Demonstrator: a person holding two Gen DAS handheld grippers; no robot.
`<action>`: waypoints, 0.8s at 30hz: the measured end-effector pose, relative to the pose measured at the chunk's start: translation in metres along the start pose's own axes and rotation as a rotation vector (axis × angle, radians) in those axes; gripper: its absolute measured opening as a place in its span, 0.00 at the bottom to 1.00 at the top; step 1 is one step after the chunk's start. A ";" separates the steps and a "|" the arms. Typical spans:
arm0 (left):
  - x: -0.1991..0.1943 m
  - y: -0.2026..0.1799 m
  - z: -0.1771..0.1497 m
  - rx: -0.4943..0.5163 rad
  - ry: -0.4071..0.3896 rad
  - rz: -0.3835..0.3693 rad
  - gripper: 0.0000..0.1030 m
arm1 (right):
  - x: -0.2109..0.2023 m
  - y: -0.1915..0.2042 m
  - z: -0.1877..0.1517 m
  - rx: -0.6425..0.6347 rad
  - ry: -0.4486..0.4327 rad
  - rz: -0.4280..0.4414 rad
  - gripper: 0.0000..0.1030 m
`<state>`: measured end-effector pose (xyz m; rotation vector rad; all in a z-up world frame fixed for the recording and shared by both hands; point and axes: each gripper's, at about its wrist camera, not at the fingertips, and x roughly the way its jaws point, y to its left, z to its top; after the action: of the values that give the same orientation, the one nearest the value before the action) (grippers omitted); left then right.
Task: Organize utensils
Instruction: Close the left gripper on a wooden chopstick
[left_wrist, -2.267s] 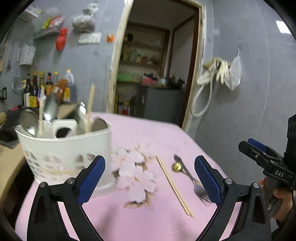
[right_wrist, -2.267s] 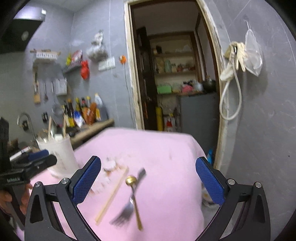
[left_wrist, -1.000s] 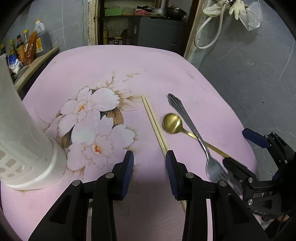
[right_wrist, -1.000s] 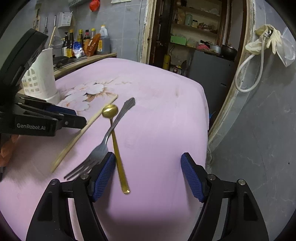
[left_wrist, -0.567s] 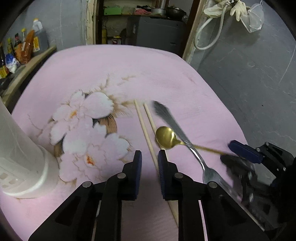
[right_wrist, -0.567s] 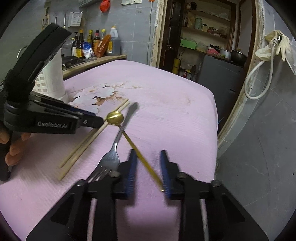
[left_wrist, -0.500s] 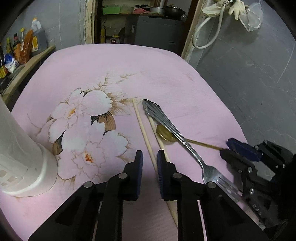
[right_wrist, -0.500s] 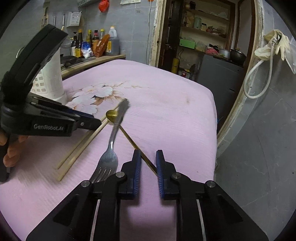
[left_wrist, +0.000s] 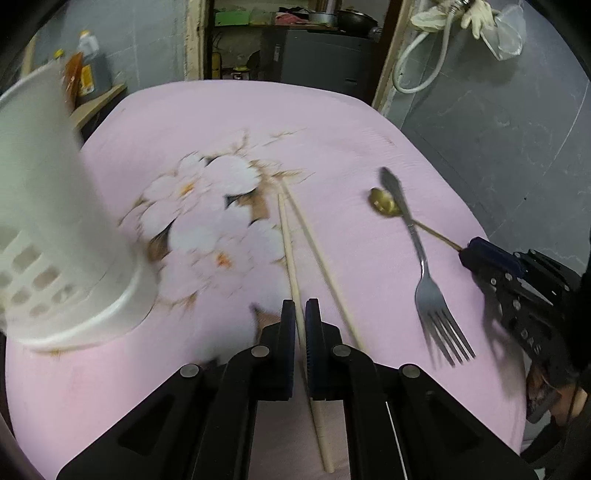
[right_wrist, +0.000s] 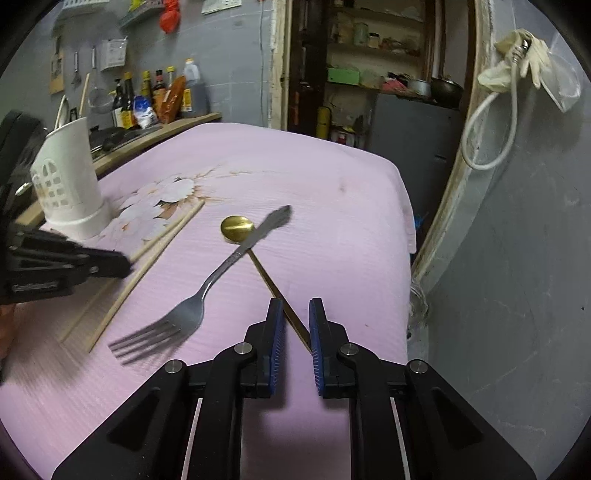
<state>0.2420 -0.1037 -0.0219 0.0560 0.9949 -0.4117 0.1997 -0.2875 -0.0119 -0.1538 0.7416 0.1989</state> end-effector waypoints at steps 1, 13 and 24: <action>-0.003 0.003 -0.003 -0.010 0.001 -0.006 0.03 | 0.000 0.002 0.000 0.000 0.003 -0.005 0.11; -0.021 0.019 -0.017 -0.071 0.000 -0.081 0.03 | -0.004 0.003 0.001 0.063 0.030 0.082 0.13; -0.022 0.020 -0.008 -0.030 0.065 -0.096 0.05 | 0.011 -0.001 0.022 0.110 0.072 0.179 0.18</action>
<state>0.2324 -0.0768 -0.0111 -0.0056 1.0704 -0.4848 0.2225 -0.2826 -0.0037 0.0102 0.8367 0.3231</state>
